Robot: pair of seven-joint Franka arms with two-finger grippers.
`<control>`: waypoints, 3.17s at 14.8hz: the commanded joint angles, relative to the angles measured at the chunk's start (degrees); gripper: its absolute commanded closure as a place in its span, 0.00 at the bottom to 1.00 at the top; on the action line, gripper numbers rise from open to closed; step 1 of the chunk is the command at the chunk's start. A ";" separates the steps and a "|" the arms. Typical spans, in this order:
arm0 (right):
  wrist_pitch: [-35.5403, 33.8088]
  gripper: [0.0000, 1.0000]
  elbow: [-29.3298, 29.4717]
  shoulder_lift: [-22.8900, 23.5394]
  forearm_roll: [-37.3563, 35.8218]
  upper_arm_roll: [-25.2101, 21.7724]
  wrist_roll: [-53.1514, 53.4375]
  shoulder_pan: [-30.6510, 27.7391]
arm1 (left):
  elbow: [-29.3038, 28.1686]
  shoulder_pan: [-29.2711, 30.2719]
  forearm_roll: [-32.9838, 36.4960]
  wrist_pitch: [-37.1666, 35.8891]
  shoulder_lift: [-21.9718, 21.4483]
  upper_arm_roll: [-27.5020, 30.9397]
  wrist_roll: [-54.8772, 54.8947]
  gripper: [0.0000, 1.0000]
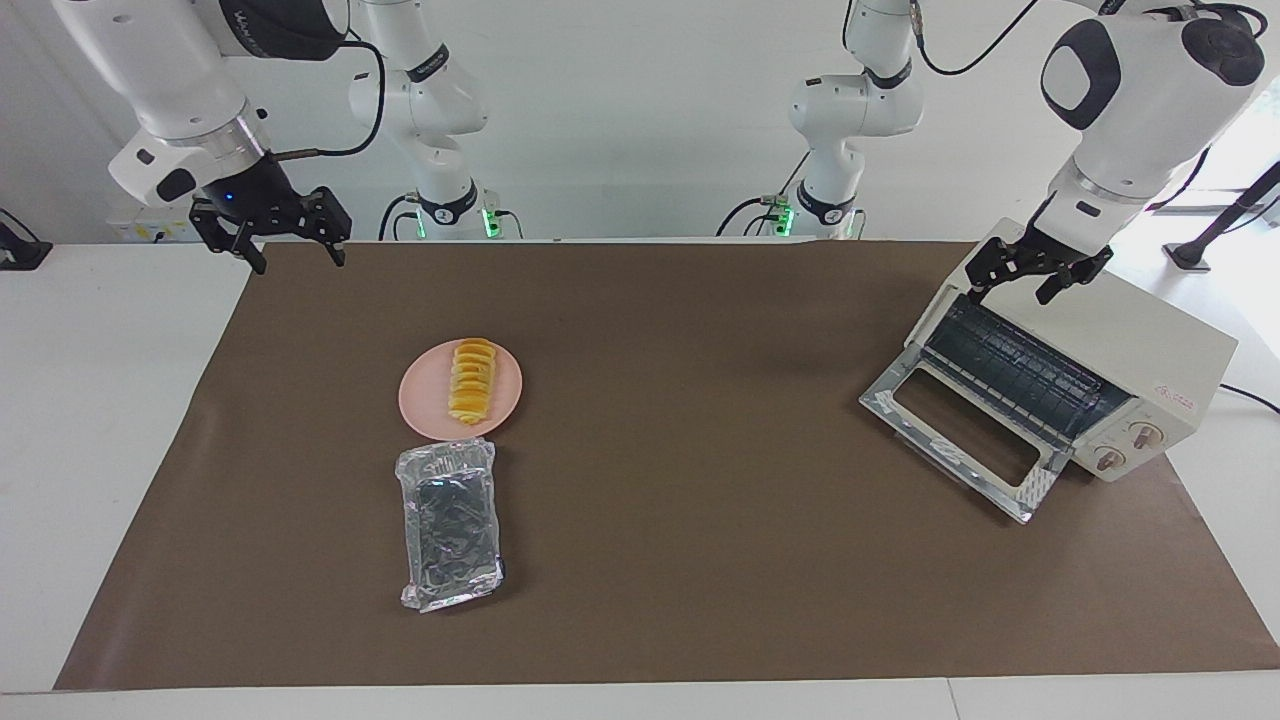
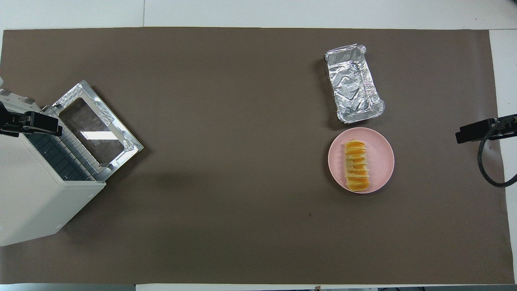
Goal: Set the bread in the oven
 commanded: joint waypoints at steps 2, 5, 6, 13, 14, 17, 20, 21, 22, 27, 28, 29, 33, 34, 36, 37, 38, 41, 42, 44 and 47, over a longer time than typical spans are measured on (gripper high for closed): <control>10.06 0.00 -14.33 -6.46 -0.47 0.49 5.04 2.38 | -1.26 -0.23 -0.38 0.28 -1.38 0.22 0.24 0.00; 17.55 0.00 -24.10 -8.14 -0.29 0.49 9.97 5.53 | -1.26 -0.23 -0.38 0.28 -1.38 0.22 0.24 0.00; 19.57 0.00 -26.05 -7.62 -0.29 0.49 12.51 5.89 | -1.26 -0.23 -0.38 0.28 -1.38 0.22 0.24 0.00; 46.54 0.00 -35.28 4.41 -0.21 0.58 21.32 10.37 | -1.26 -0.23 -0.38 0.28 -1.38 0.22 0.24 0.00; 49.45 0.00 -36.60 4.86 -0.21 0.58 21.94 10.55 | -1.26 -0.23 -0.38 0.28 -1.38 0.22 0.24 0.00; 53.07 0.00 -36.96 6.96 -0.21 0.75 22.73 11.16 | -1.26 -0.23 -0.38 0.28 -1.38 0.22 0.24 0.00; 53.96 0.00 -36.96 8.55 -0.21 0.75 22.73 12.49 | -1.26 -0.23 -0.38 0.28 -1.38 0.22 0.24 0.00; 53.43 0.00 -36.96 8.47 -0.21 0.75 22.65 12.57 | -1.26 -0.23 -0.38 0.28 -1.38 0.22 0.24 0.00; 53.34 0.00 -36.96 8.47 -0.21 0.75 22.30 12.58 | -1.26 -0.23 -0.38 0.28 -1.38 0.22 0.24 0.00; 53.25 0.00 -37.31 8.29 -0.21 0.84 22.12 14.06 | -1.26 -0.23 -0.38 0.28 -1.38 0.22 0.24 0.00; 53.25 0.00 -37.32 8.38 -0.21 0.75 22.12 14.07 | -1.26 -0.23 -0.38 0.28 -1.38 0.22 0.24 0.00; 53.51 0.00 -37.32 8.73 -0.21 0.75 22.03 14.07 | -1.26 -0.23 -0.38 0.28 -1.38 0.22 0.24 0.00; 53.69 0.08 -37.23 9.26 -0.21 0.75 19.84 13.72 | -1.26 -0.23 -0.38 0.28 -1.38 0.22 0.24 0.00; 53.69 0.15 -37.31 9.26 -0.21 0.75 19.57 13.63 | -1.26 -0.23 -0.38 0.28 -1.38 0.22 0.24 0.00; 53.69 0.42 -37.32 9.26 -0.21 0.75 19.48 13.63 | -1.26 -0.23 -0.38 0.28 -1.38 0.22 0.24 0.00; 53.69 0.64 -37.32 9.26 -0.21 0.75 19.48 13.63 | -1.26 -0.23 -0.38 0.28 -1.38 0.22 0.24 0.00; 53.69 0.85 -37.32 9.26 -0.21 0.75 19.48 13.63 | -1.26 -0.23 -0.38 0.28 -1.38 0.22 0.24 0.00; 52.99 1.00 -36.62 9.34 -0.21 0.75 19.48 13.46 | -1.26 -0.23 -0.38 0.28 -1.38 0.22 0.24 0.00; 52.73 1.00 -36.26 9.43 -0.21 0.67 19.48 13.37 | -1.26 -0.23 -0.38 0.28 -1.38 0.22 0.24 0.00; 49.93 1.00 -34.17 9.52 -0.21 0.75 19.31 13.28 | -1.26 -0.23 -0.38 0.28 -1.38 0.22 0.24 0.00; 42.64 1.00 -28.11 10.48 0.06 0.75 17.29 12.14 | -1.26 -0.23 -0.38 0.28 -1.38 0.22 0.24 0.00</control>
